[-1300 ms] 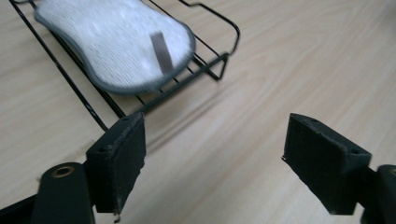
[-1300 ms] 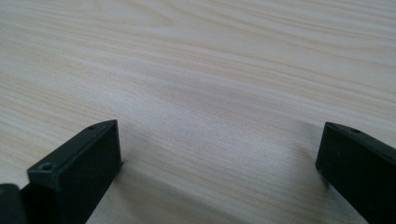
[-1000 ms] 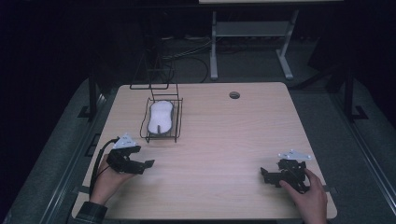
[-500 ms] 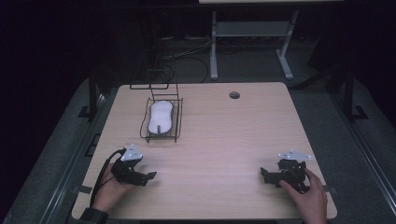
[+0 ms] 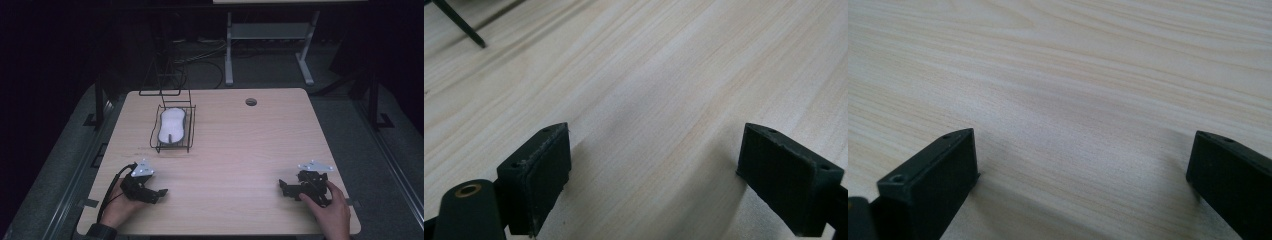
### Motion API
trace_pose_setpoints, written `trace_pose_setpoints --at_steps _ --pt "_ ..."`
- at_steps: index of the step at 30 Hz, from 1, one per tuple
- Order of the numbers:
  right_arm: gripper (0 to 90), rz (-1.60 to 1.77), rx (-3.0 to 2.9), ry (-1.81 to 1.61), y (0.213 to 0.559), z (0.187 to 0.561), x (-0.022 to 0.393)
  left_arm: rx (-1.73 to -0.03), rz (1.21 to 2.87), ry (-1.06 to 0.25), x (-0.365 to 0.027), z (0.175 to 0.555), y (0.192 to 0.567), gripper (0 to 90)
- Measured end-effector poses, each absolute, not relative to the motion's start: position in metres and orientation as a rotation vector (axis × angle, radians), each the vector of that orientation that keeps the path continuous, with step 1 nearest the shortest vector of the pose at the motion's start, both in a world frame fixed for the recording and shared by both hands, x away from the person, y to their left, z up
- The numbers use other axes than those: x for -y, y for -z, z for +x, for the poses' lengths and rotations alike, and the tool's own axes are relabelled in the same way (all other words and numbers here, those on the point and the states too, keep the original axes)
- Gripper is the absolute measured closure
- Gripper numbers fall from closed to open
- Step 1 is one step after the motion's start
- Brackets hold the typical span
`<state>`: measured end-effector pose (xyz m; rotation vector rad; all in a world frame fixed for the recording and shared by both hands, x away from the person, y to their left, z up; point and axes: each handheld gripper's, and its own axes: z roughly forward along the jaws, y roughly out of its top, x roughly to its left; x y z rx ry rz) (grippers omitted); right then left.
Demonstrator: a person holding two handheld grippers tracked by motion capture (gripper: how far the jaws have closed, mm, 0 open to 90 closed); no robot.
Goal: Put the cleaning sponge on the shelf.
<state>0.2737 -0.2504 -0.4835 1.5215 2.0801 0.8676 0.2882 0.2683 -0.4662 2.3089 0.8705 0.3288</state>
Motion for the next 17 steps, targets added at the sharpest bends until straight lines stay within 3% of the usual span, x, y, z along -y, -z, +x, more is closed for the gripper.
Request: trace_pose_setpoints --at_steps 17 --pt "0.0 1.521 -2.079 -0.868 0.4835 0.2736 0.2504 -0.817 2.221 -0.358 -0.2764 0.2841 0.4747 12.9"
